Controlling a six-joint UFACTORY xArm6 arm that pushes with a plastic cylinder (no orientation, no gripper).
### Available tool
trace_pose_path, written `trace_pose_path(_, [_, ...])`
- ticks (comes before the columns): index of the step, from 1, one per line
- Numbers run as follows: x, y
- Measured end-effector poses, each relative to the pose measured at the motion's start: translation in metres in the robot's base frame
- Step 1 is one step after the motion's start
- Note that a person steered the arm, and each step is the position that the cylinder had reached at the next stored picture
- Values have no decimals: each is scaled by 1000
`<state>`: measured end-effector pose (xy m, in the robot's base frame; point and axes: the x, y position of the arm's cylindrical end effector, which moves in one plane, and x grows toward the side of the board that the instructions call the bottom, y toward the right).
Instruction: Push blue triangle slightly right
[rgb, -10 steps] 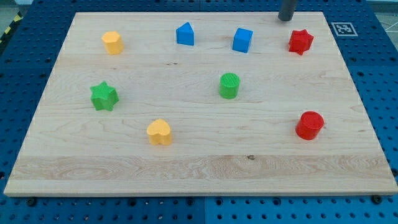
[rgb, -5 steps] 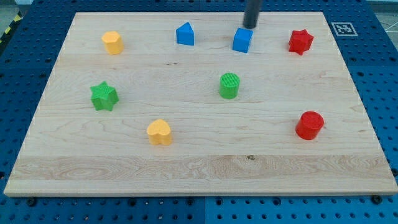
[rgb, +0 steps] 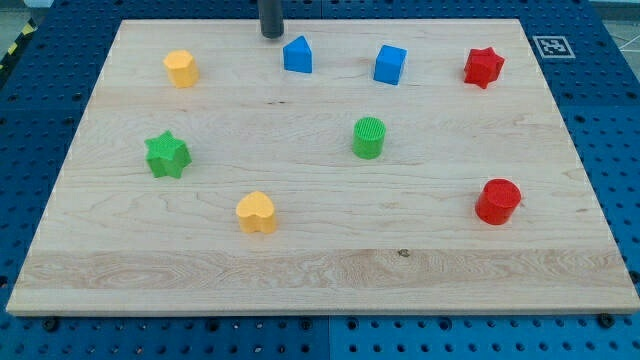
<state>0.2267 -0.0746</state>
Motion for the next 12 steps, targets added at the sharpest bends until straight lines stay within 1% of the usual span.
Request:
trace_pose_path(2, [38, 0])
trace_pose_path(4, [41, 0])
trace_pose_path(6, [52, 14])
trace_pose_path(8, [51, 19])
trace_pose_path(10, [46, 48])
trace_pose_path(12, [17, 61])
